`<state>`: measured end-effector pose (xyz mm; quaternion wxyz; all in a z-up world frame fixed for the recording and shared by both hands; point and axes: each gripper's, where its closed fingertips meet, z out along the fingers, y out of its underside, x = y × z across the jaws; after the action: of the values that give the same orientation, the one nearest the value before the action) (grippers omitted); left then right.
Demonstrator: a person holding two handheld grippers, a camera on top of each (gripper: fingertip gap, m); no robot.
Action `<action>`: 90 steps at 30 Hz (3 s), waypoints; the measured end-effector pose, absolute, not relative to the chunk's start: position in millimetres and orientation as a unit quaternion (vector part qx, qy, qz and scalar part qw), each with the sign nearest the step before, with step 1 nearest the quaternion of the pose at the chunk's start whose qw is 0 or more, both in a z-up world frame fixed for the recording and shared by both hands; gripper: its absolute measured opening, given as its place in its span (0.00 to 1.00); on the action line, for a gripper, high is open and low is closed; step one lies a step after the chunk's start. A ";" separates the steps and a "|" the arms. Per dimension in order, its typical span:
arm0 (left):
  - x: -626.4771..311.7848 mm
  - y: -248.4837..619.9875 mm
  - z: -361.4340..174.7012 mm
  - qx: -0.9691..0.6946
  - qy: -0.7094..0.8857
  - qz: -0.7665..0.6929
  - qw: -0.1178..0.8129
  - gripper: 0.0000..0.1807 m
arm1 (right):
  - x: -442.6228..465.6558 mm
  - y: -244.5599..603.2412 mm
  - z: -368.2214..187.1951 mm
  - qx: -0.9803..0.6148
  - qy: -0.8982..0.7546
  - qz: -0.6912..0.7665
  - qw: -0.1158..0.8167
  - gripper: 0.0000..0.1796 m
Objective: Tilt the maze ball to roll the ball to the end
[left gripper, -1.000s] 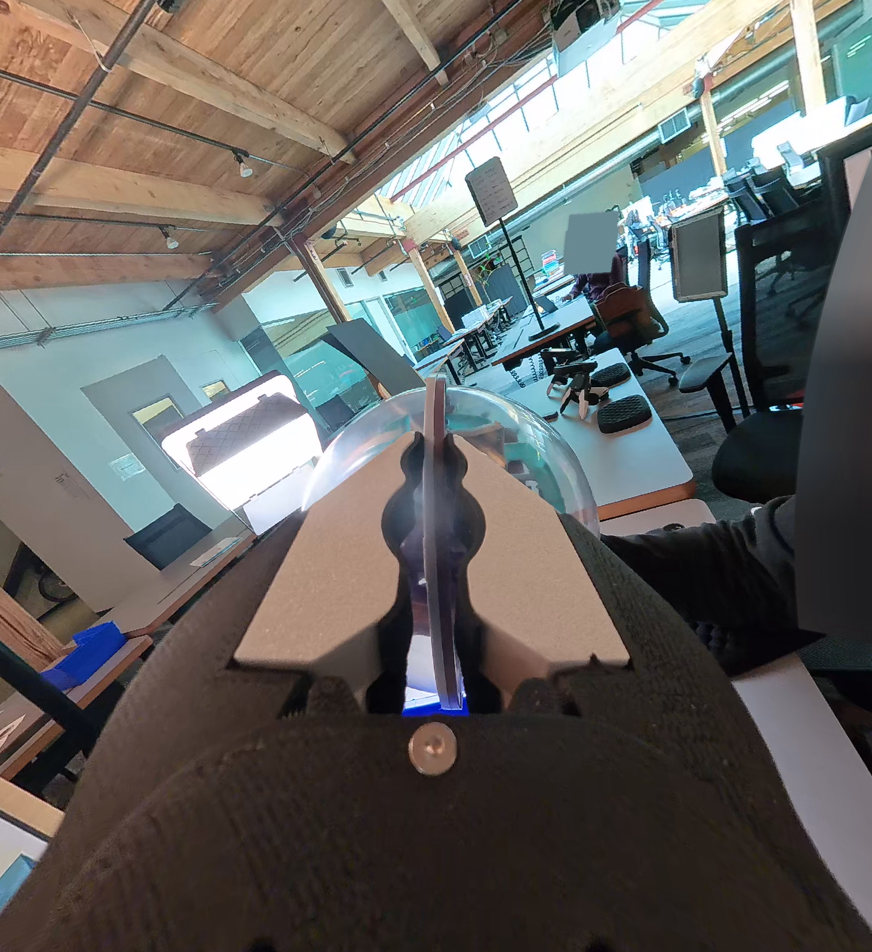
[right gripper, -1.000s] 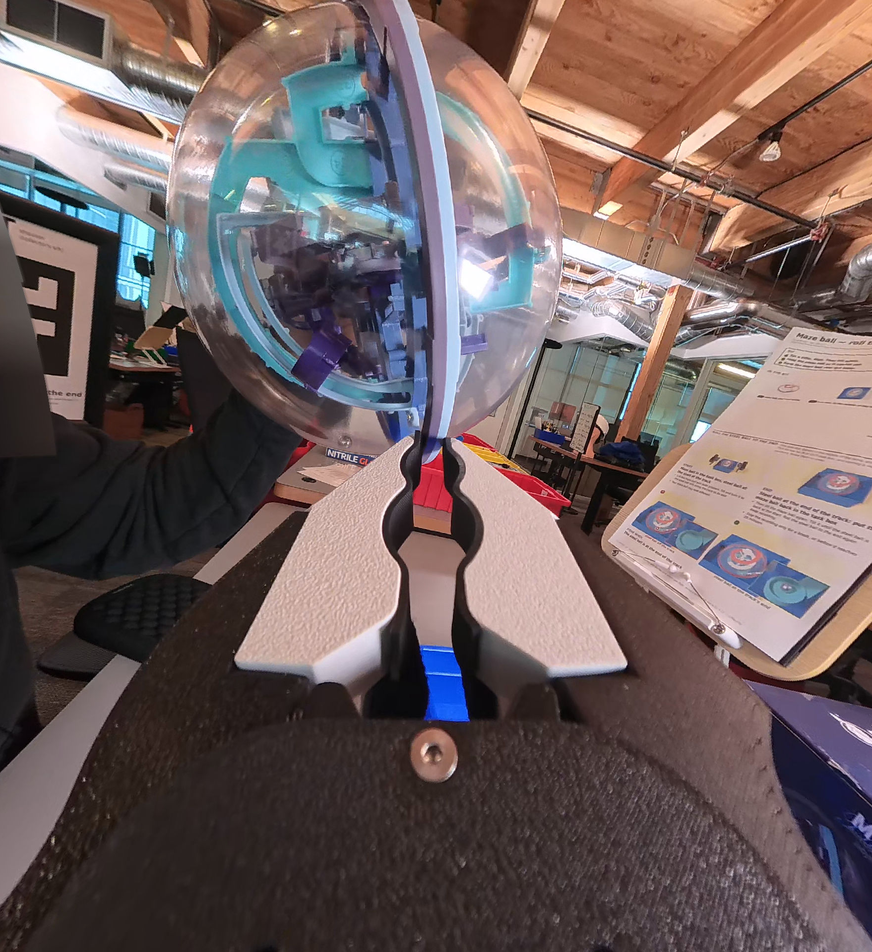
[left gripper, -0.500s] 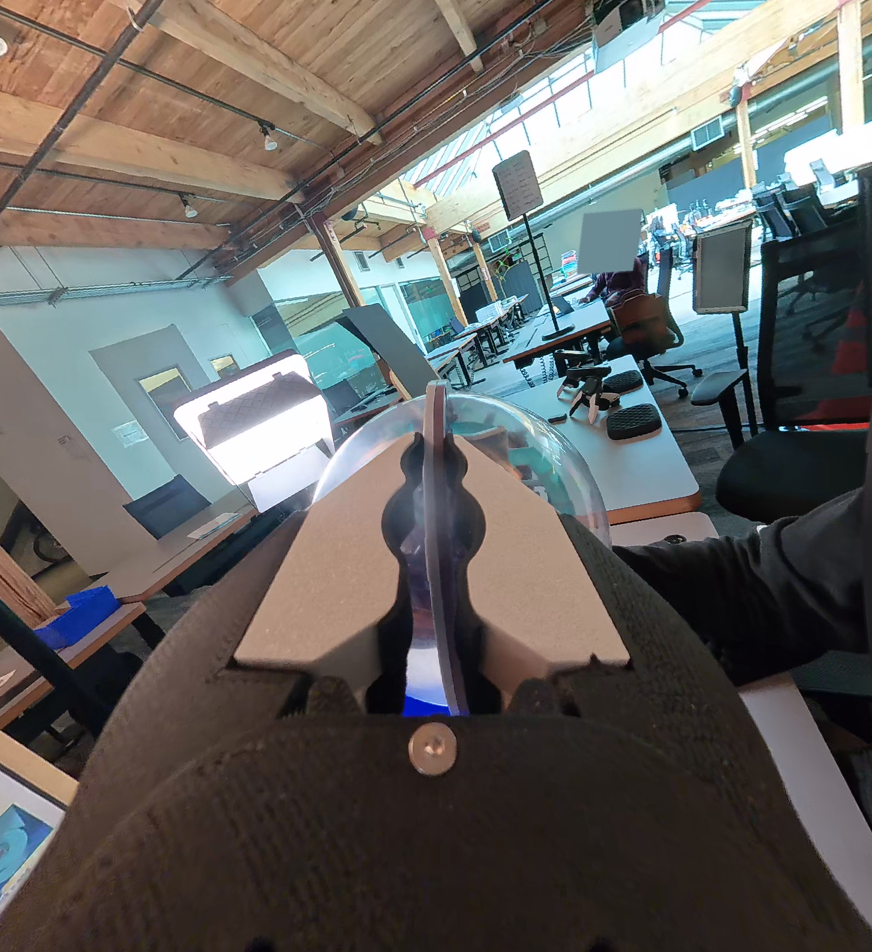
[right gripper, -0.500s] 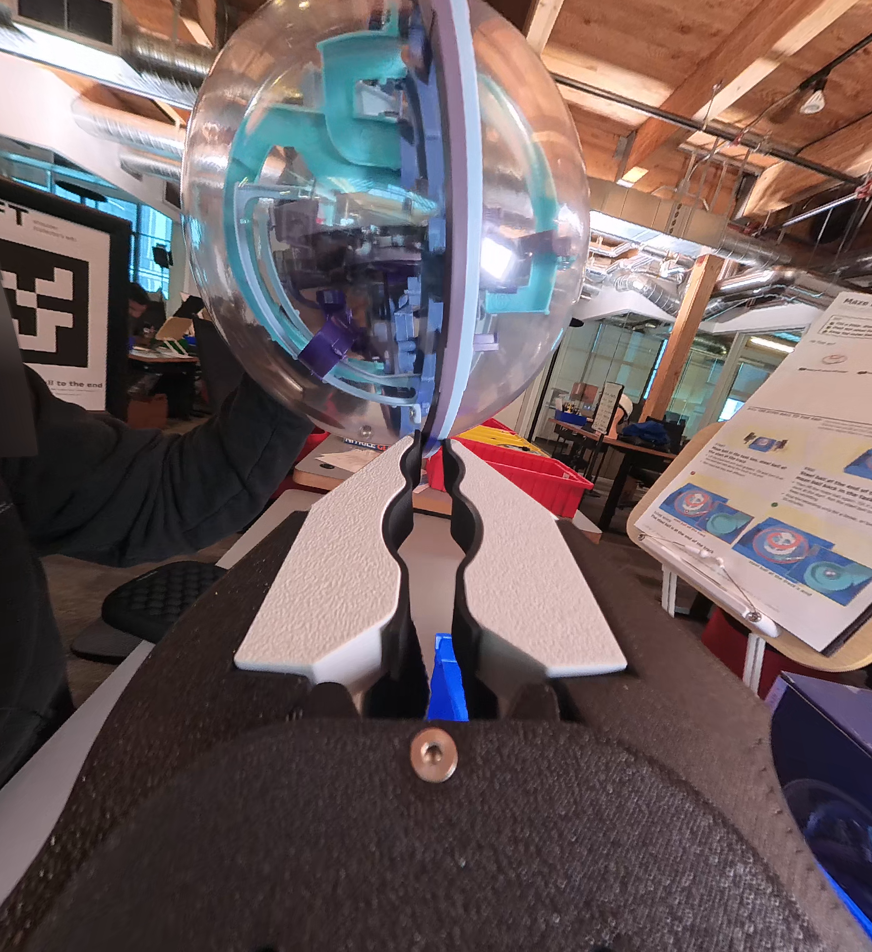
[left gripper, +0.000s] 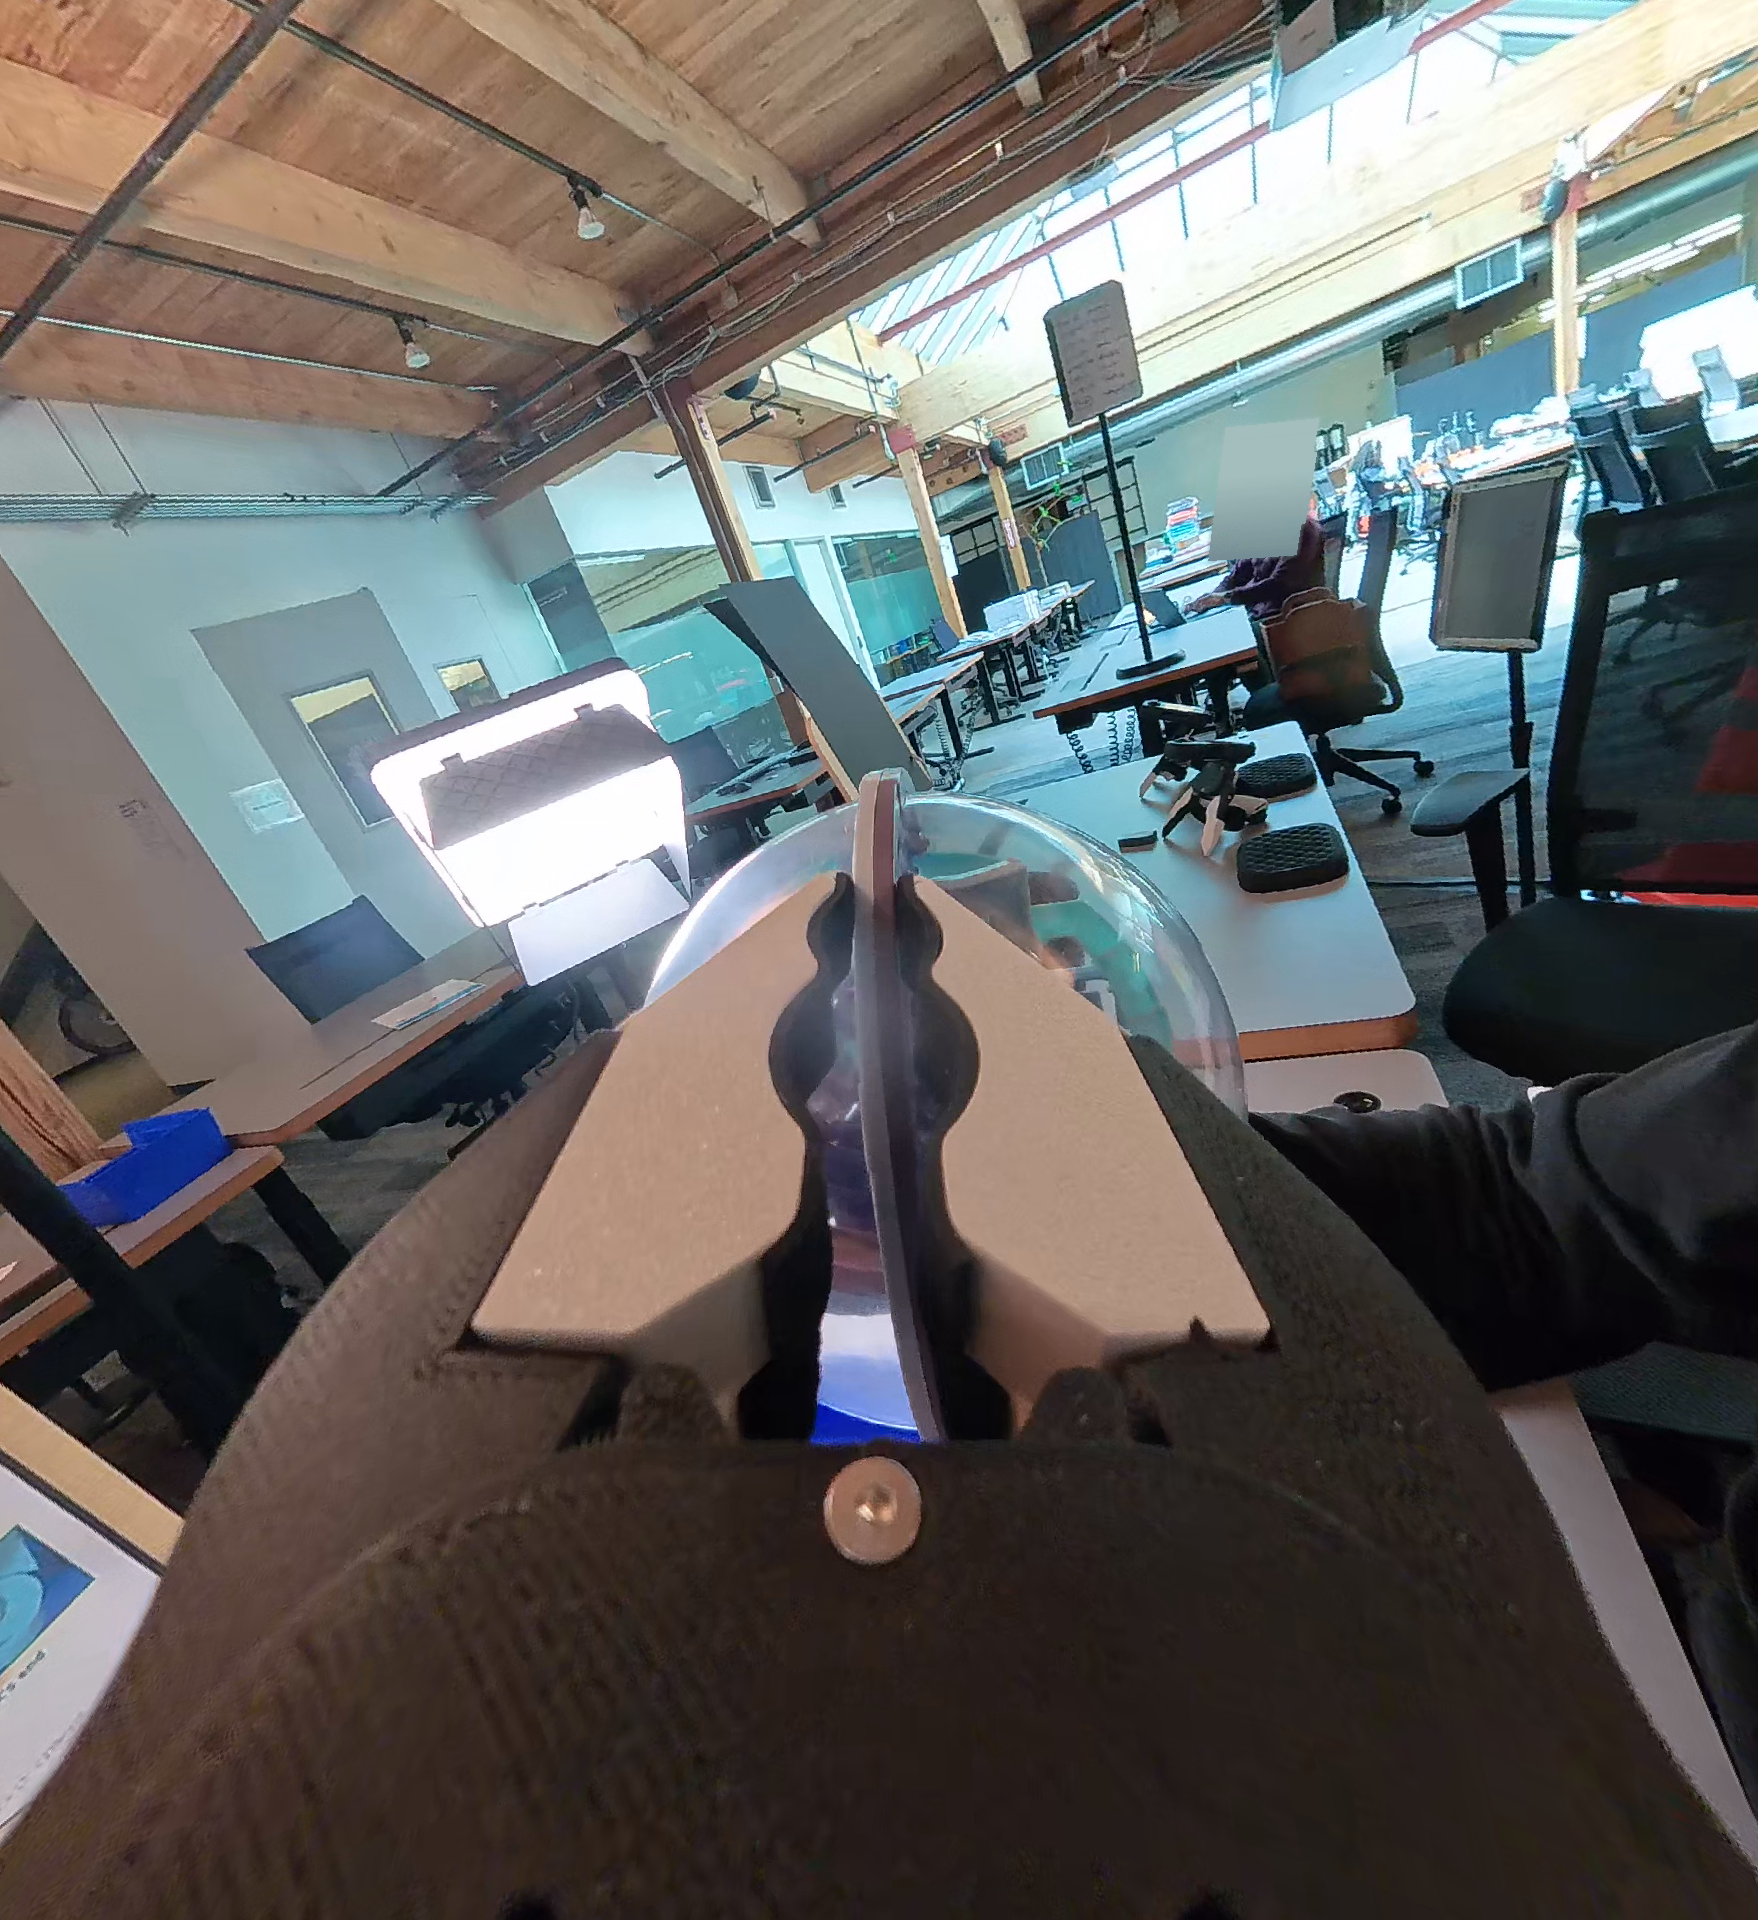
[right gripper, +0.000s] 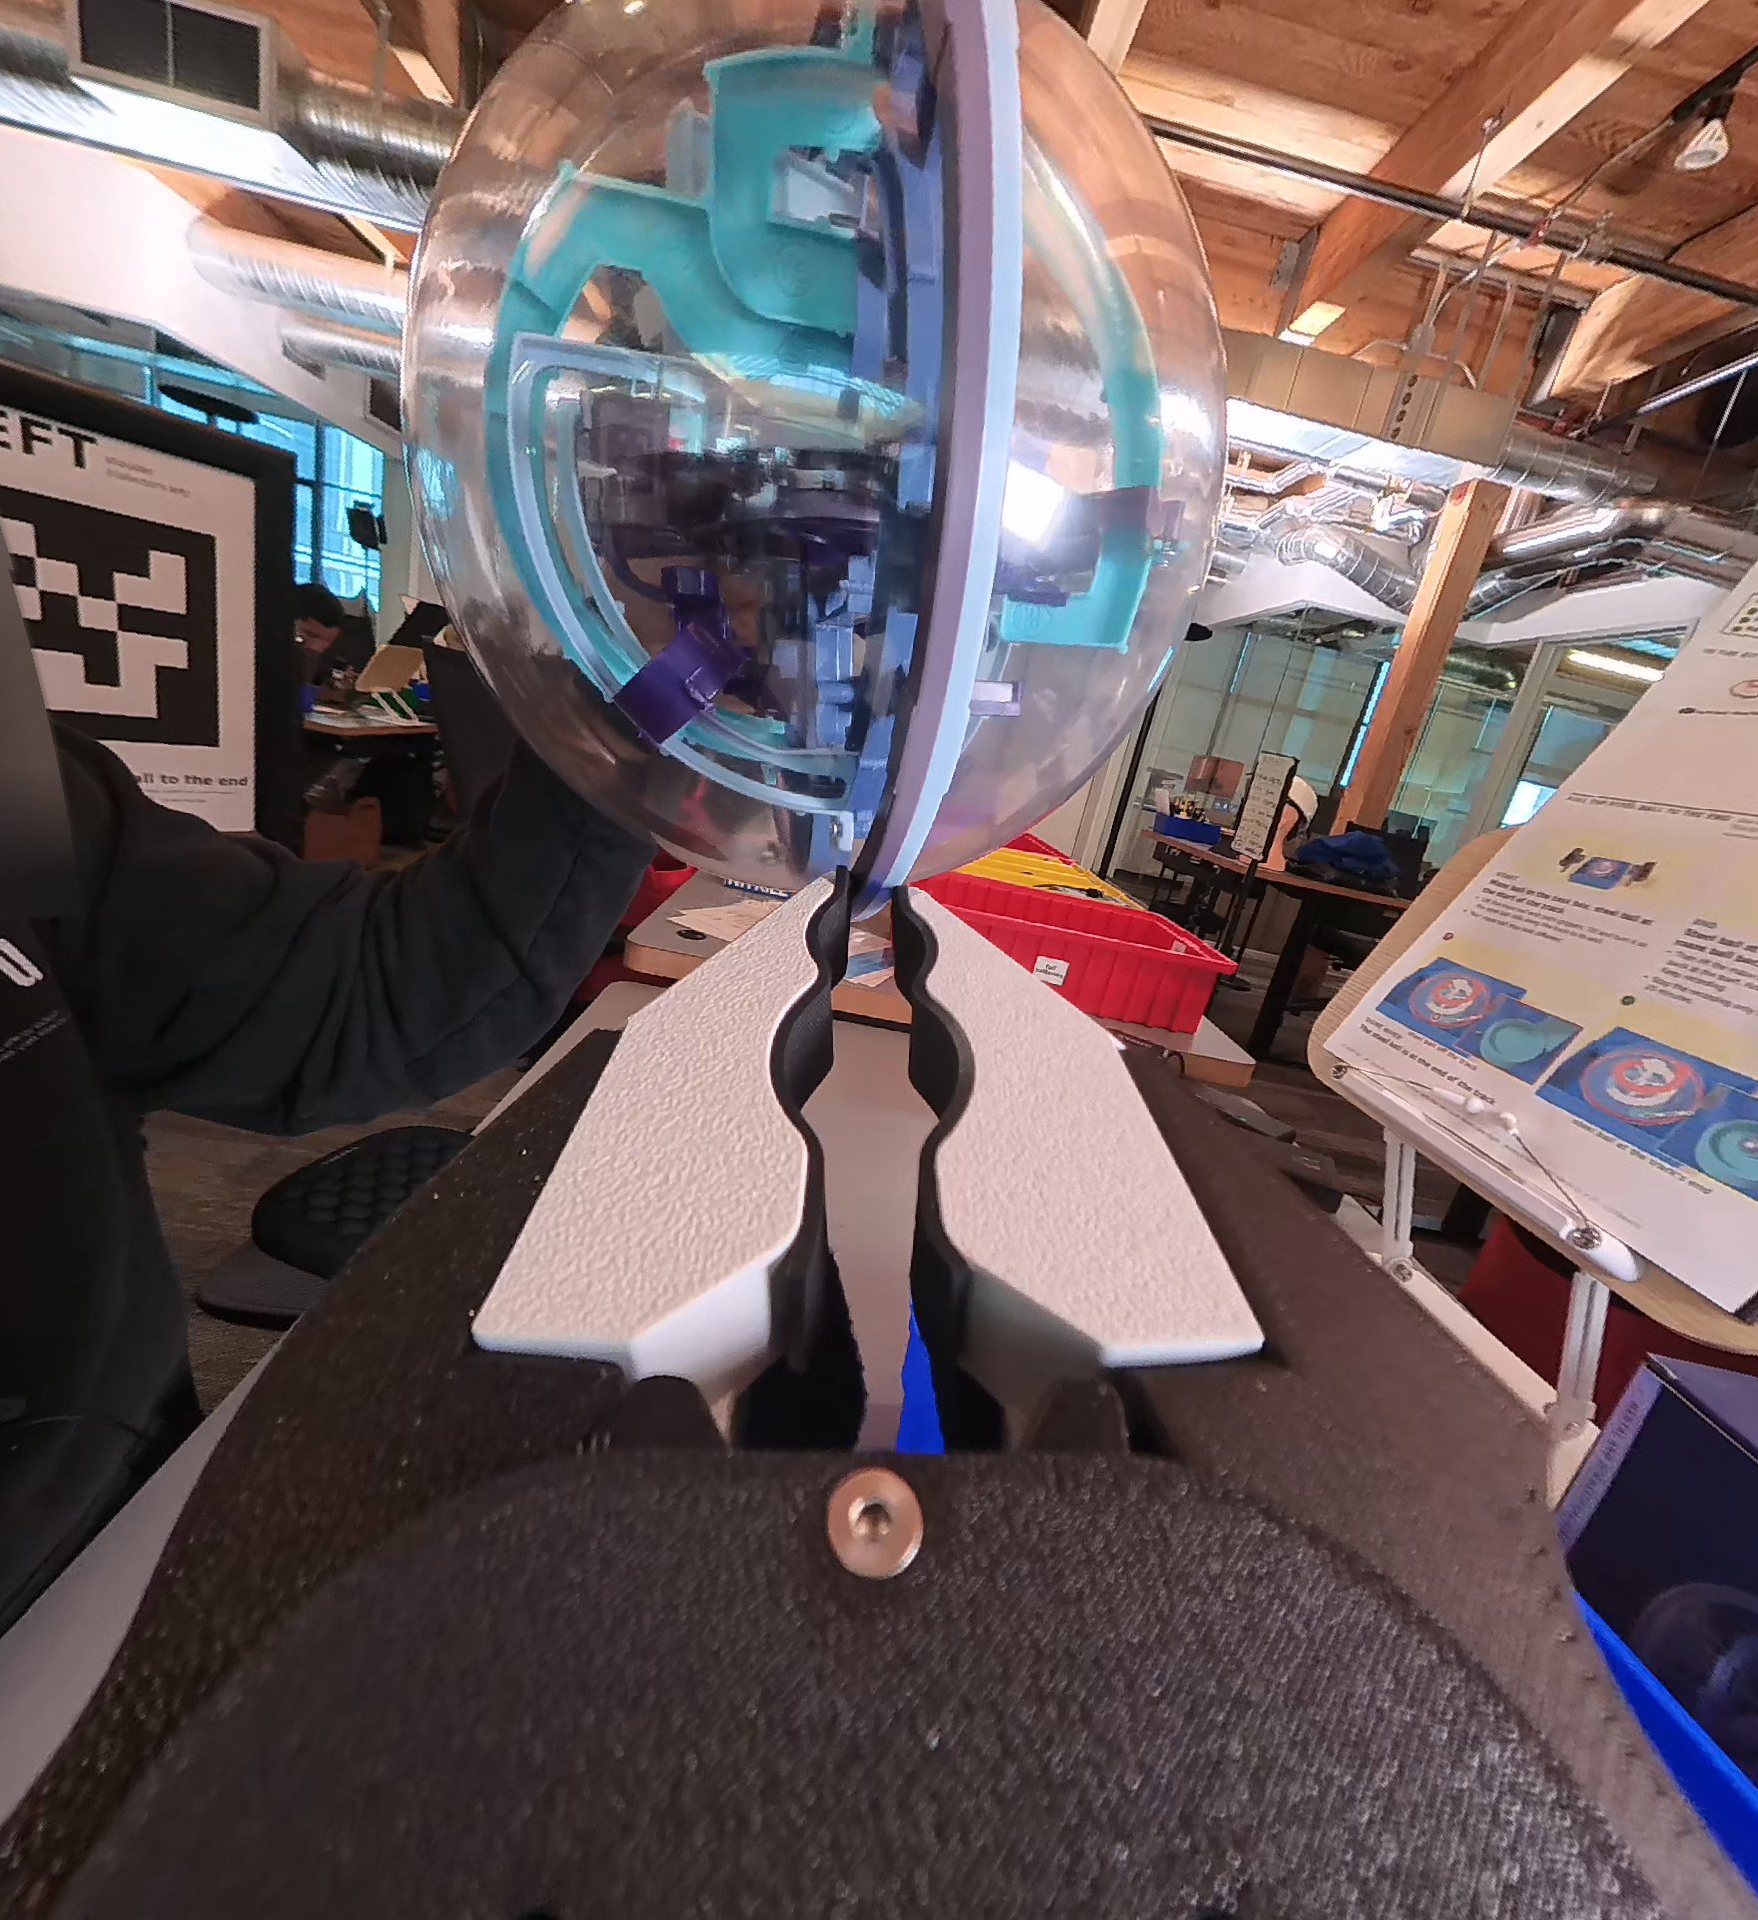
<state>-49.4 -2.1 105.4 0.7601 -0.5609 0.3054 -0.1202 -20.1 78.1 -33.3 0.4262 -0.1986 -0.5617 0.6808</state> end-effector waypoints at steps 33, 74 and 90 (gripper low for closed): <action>-61.3 5.8 103.7 -0.572 0.273 -0.126 0.763 0.04 | -23.8 73.9 -39.7 -0.206 -0.575 0.677 0.411 0.03; -86.6 17.2 82.4 -0.586 0.225 -0.160 0.761 0.04 | -33.9 73.4 -62.1 -0.225 -0.598 0.671 0.376 0.03; -110.7 23.2 59.3 -0.603 0.189 -0.170 0.756 0.04 | -44.8 67.2 -84.3 -0.244 -0.604 0.684 0.328 0.03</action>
<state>-110.7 23.2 59.3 0.7559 -0.6034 0.1888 -0.1698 -44.8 67.2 -84.3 0.3283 -0.2439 -0.6043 0.6838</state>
